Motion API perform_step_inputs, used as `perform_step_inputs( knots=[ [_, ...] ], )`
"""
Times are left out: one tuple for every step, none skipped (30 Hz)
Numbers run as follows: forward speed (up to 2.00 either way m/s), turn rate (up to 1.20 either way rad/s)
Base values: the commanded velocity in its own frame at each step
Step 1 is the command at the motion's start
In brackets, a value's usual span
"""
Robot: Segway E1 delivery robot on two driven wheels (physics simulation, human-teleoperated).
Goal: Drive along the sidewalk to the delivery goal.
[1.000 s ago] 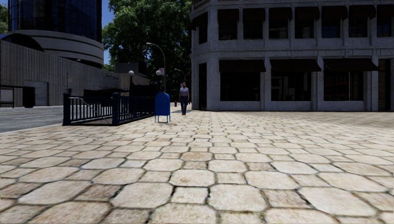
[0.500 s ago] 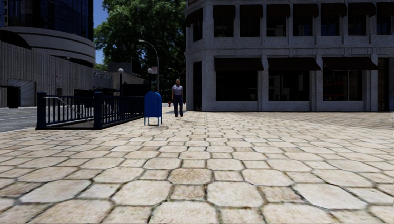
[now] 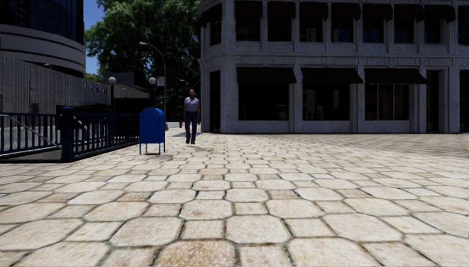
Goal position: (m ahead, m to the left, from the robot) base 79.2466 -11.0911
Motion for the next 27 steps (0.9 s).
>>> perform_step_inputs(
  knots=[
    [1.56, -0.30],
    [1.57, -0.30],
    [1.59, -0.30],
    [1.61, -0.30],
    [1.61, -0.30],
    [1.64, -0.30],
    [1.65, -0.30],
    [1.67, -0.30],
    [1.67, -0.30],
    [1.69, -0.30],
    [1.70, -0.30],
    [1.70, -0.30],
    [1.71, -0.30],
    [1.71, -0.30],
    [1.72, -0.30],
    [1.72, -0.30],
    [1.72, -0.30],
    [1.73, -0.30],
    [1.73, -0.30],
    [1.73, -0.30],
    [1.74, -0.30],
    [1.75, -0.30],
    [1.76, -0.30],
    [1.76, -0.30],
    [1.78, -0.30],
    [1.78, -0.30],
    [1.78, -0.30]
  ],
)
